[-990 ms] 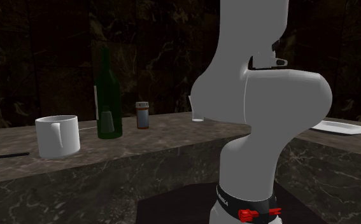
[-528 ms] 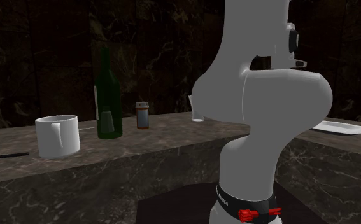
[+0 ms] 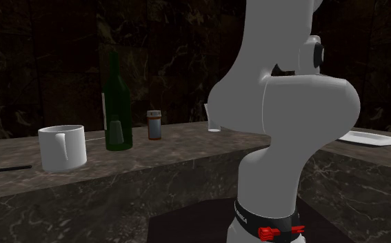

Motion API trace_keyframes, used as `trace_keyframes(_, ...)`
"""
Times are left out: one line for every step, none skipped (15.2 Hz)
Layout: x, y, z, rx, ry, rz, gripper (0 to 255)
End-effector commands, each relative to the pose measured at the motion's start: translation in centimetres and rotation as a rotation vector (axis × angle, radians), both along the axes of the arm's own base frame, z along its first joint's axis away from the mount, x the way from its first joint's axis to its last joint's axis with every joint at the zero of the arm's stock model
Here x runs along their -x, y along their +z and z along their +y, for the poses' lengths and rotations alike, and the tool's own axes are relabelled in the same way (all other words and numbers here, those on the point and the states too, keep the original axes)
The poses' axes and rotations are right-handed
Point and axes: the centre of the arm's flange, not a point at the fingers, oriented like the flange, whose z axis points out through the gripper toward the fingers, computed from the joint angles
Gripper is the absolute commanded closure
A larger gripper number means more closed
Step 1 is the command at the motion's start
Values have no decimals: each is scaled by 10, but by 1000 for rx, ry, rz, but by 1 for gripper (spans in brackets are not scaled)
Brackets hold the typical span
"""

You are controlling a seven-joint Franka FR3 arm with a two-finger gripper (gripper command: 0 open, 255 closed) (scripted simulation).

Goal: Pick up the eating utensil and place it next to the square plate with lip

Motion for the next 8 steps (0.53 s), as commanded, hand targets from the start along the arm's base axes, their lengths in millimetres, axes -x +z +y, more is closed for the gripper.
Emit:
trace_keyframes(1,-11,0,0,0,0,255)
trace_keyframes(1,-16,0,0,0,0,255)
trace_keyframes(1,-21,0,0,0,0,255)
trace_keyframes(1,-26,0,0,0,0,255)
trace_keyframes(1,-32,0,0,0,0,255)
trace_keyframes(1,-37,0,0,0,0,255)
trace_keyframes(1,-44,0,0,0,0,255)
trace_keyframes(1,-44,0,0,0,0,255)
